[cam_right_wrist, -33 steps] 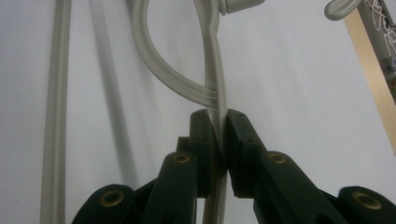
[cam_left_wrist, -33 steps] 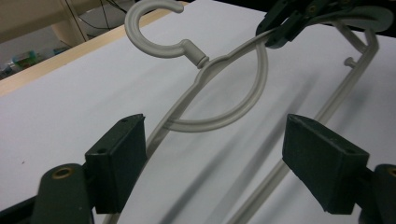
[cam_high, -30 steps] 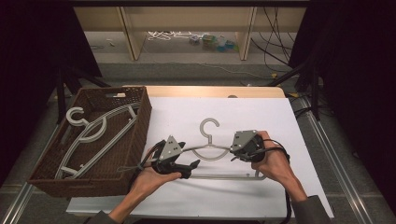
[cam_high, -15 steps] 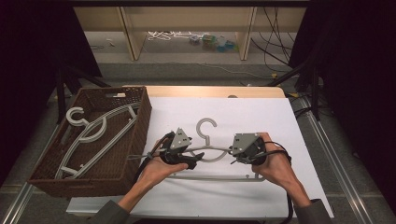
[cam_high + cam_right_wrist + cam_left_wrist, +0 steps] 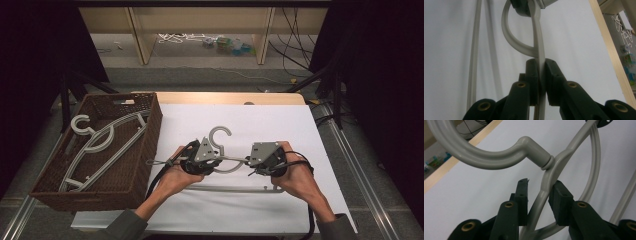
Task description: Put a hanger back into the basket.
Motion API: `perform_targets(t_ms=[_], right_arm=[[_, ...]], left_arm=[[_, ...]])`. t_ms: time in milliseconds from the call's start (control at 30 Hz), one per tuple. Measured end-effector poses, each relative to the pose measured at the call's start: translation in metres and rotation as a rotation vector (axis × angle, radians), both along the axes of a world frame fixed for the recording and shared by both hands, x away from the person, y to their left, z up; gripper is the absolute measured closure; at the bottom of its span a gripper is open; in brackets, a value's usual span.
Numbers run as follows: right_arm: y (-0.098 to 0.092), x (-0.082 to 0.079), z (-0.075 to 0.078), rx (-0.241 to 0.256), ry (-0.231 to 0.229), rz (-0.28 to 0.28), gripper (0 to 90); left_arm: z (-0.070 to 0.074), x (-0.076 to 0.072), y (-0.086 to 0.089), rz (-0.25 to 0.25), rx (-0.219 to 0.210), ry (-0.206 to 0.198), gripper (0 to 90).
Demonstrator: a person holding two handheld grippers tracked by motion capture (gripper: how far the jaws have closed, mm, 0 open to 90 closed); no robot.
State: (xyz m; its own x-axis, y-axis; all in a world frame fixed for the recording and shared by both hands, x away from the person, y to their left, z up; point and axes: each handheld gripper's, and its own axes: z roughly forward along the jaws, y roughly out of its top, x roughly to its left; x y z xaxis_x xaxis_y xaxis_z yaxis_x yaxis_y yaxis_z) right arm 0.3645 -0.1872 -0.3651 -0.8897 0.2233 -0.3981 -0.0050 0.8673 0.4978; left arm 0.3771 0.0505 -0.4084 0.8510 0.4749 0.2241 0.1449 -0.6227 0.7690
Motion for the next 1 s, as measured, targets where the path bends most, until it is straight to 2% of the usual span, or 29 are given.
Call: perform_targets(t_ms=[33, 100, 300, 467, 500, 567, 633, 667, 767, 800, 867, 1000], right_arm=[[0.0, 0.0, 0.0, 0.003, -0.001, 0.003, 82.2], [-0.002, 0.0, 0.0, 0.008, 0.005, 0.011, 82.1], [-0.005, 0.003, 0.0, 0.021, -0.007, 0.01, 79.2], [-0.007, 0.005, -0.001, 0.045, -0.016, -0.034, 74.5], [-0.007, 0.006, 0.0, 0.042, -0.026, -0.041, 73.2], [-0.008, 0.007, 0.0, 0.054, -0.021, -0.07, 69.5], [-0.008, 0.006, -0.001, 0.088, 0.006, -0.09, 65.0], [-0.009, 0.006, -0.001, 0.095, 0.002, -0.091, 61.5], [-0.011, 0.009, 0.0, 0.156, 0.005, -0.141, 49.8], [-0.011, 0.009, 0.0, 0.173, 0.011, -0.162, 46.5], [-0.013, 0.01, 0.0, 0.206, -0.006, -0.192, 41.4], [-0.015, 0.012, 0.003, 0.304, -0.02, -0.255, 33.1]], left_arm=[[0.0, -0.001, 0.0, 0.001, -0.002, -0.015, 71.2], [0.003, -0.003, -0.001, -0.024, 0.028, -0.029, 72.6], [0.006, -0.008, -0.003, -0.067, 0.07, -0.05, 77.5], [0.006, -0.013, -0.005, -0.089, 0.075, -0.034, 81.0], [0.006, -0.013, -0.006, -0.113, 0.074, -0.029, 81.8], [0.006, -0.013, -0.006, -0.109, 0.066, -0.026, 82.2], [0.007, -0.012, -0.005, -0.106, 0.057, -0.021, 82.2], [0.008, -0.011, -0.003, -0.093, 0.049, -0.018, 82.2], [0.01, -0.007, 0.003, -0.079, 0.038, -0.014, 82.2], [0.011, -0.007, 0.005, -0.041, 0.04, -0.019, 82.2], [0.013, -0.005, 0.009, -0.026, 0.038, -0.012, 82.2], [0.013, -0.003, 0.013, 0.008, 0.042, -0.001, 82.3]])
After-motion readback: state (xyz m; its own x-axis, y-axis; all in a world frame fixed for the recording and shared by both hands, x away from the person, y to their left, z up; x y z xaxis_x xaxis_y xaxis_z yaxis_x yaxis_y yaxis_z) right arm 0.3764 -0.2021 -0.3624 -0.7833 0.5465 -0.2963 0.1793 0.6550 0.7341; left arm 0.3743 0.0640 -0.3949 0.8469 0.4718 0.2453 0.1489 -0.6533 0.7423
